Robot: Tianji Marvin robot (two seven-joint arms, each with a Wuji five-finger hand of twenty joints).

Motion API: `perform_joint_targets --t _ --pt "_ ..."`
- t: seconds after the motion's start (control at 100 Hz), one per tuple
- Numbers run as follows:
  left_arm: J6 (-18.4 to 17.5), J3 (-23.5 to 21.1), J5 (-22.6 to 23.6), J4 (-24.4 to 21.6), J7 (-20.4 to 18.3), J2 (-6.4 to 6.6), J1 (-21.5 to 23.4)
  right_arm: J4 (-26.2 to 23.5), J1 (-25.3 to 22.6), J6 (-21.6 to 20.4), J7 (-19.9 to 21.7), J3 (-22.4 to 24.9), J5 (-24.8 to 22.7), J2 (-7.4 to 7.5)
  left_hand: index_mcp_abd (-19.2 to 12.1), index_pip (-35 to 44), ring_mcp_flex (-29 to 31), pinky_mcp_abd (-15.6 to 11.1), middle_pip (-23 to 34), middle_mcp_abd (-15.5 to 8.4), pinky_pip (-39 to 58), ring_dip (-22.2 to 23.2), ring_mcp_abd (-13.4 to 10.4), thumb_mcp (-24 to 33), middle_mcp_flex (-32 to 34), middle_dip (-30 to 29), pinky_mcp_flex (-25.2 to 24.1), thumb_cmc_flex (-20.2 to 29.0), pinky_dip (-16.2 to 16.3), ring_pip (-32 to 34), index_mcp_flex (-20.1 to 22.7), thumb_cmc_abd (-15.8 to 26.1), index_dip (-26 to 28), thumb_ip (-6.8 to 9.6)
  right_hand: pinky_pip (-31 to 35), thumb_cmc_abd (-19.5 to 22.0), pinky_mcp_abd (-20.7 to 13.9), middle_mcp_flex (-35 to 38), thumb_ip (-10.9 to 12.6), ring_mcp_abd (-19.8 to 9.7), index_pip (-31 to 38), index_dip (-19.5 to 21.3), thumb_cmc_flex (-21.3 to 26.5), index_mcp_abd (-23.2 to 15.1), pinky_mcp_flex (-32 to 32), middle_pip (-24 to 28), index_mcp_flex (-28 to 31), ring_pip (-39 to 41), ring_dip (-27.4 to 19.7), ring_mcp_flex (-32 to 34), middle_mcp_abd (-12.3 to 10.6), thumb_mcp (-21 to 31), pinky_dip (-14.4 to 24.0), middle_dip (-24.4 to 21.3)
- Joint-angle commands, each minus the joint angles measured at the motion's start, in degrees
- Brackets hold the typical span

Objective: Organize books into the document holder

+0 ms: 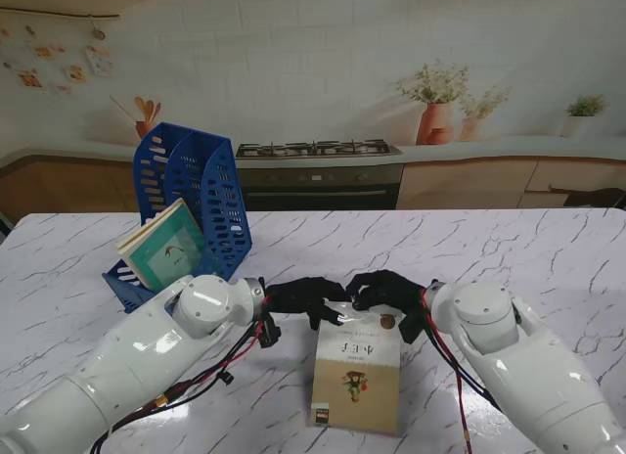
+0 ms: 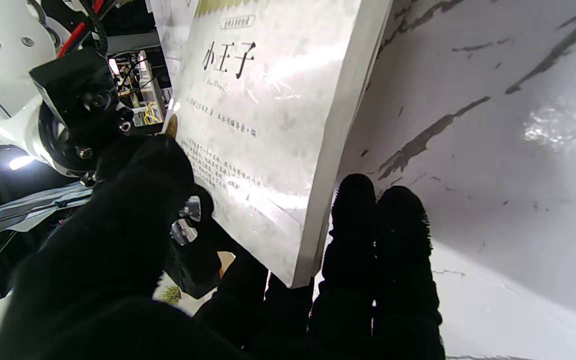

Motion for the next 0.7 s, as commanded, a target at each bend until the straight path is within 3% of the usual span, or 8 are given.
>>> perform_joint_targets --t 0.0,0.25,0.32,0.42,0.51,0.59,0.65,0.69 --pt "-1.5 0.3 -0.7 -0.2 -1.1 -0.20 -0.2 0.2 0.6 -0.5 0.1 -0.3 -0.1 -0.32 -2.2 6.5 2.6 -4.4 2.5 -0.4 6.2 3.6 -2.6 1.8 2.2 1.3 3.5 0.0 1.4 4.8 1.3 -2.8 2.8 -1.02 1.8 6.2 -14.0 2.6 1.3 -12.2 7.4 2.6 12.1 -0.5 1.1 9.1 4.6 11.0 4.4 8.0 -8.7 7.0 1.3 4.5" --pt "-0.9 0.8 -0.3 -1.4 -1.0 -0.13 -0.3 1.2 1.8 -1.7 0.2 -1.3 -0.8 -0.33 -5.5 20.3 11.2 -10.4 9.5 -2.4 16.6 12.0 -7.3 5.4 9.5 6.0 16.1 3.5 -1.6 15.2 2.6 -4.8 11.4 -1.25 1.5 6.2 -13.9 2.5 1.2 -12.1 7.3 2.6 12.4 -0.2 0.7 9.1 4.6 11.1 4.5 7.9 -8.5 6.8 2.0 4.6" --pt "-0.3 1.1 -0.2 -1.4 -0.6 -0.30 -0.4 1.2 1.9 -1.8 0.3 -1.4 -1.1 -0.29 -7.9 26.6 14.7 -12.5 12.1 -3.5 20.1 13.3 -9.2 2.6 12.3 7.6 20.5 8.3 -4.6 17.8 2.9 -6.6 12.6 -3.39 1.5 6.2 -13.9 2.5 1.2 -12.0 7.3 2.6 12.4 -0.3 0.6 9.2 4.7 11.1 4.5 7.9 -8.5 6.8 2.2 4.6" --pt "0.0 1.7 -0.4 -0.7 -0.6 -0.61 -0.9 1.3 2.0 -2.0 0.5 -1.5 -1.5 -0.18 -12.3 37.0 19.4 -14.7 12.0 -5.3 23.5 13.3 -10.7 -1.2 17.8 13.9 25.9 12.6 -7.8 19.8 4.7 -7.6 14.1 -3.27 1.5 6.2 -13.7 2.5 1.2 -12.0 7.2 2.5 12.4 -0.3 0.6 9.2 4.8 11.2 4.6 7.9 -8.5 6.7 2.6 4.6" --pt "0.2 2.0 -0.8 -0.2 -0.4 -0.95 -1.1 1.4 2.2 -2.6 0.6 -1.8 -1.9 -0.10 -13.4 40.9 21.8 -15.6 10.9 -5.1 25.5 13.2 -10.7 -2.2 19.4 11.0 28.8 11.6 -9.1 20.4 6.9 -7.3 14.9 -3.38 1.4 6.2 -13.7 2.6 1.2 -12.0 7.2 2.5 12.4 -0.4 0.6 9.2 4.9 11.2 4.6 7.9 -8.5 6.7 2.8 4.6" --pt "0.2 1.9 -1.5 0.0 0.1 -1.31 -1.0 1.5 2.4 -3.1 0.8 -2.1 -2.1 -0.04 -13.3 41.0 20.9 -14.5 10.8 -4.2 26.2 11.9 -8.3 -2.8 18.8 4.2 28.0 10.1 -9.9 17.7 7.5 -6.7 15.0 -3.48 1.4 6.3 -13.7 2.7 1.2 -12.0 7.2 2.5 12.4 -0.5 0.6 9.2 5.0 11.2 4.6 8.0 -8.5 6.7 3.0 4.6" --pt "0.4 1.9 -2.2 0.1 0.1 -1.51 -1.0 1.5 2.7 -3.4 0.7 -2.3 -2.4 -0.05 -13.4 39.7 17.4 -8.1 9.5 -3.9 22.1 7.4 -3.3 -4.0 18.9 2.4 21.3 9.3 -8.7 10.7 7.3 -6.0 14.8 -3.24 1.5 6.3 -13.8 2.7 1.3 -12.0 7.1 2.5 12.3 -0.6 0.7 9.2 5.1 11.2 4.6 8.0 -8.6 6.8 3.1 4.6" --pt "0.3 2.0 -2.4 0.1 0.0 -1.57 -1.1 1.5 2.8 -3.5 0.6 -2.5 -2.6 -0.06 -13.6 38.8 15.4 -5.3 9.9 -4.5 18.7 3.5 -1.7 -4.7 19.5 2.0 17.8 8.8 -5.7 8.2 7.2 -5.6 14.9 -3.11 1.4 6.3 -13.8 2.8 1.3 -12.0 7.2 2.5 12.3 -0.7 0.7 9.2 5.1 11.3 4.6 8.0 -8.6 6.7 3.2 4.6"
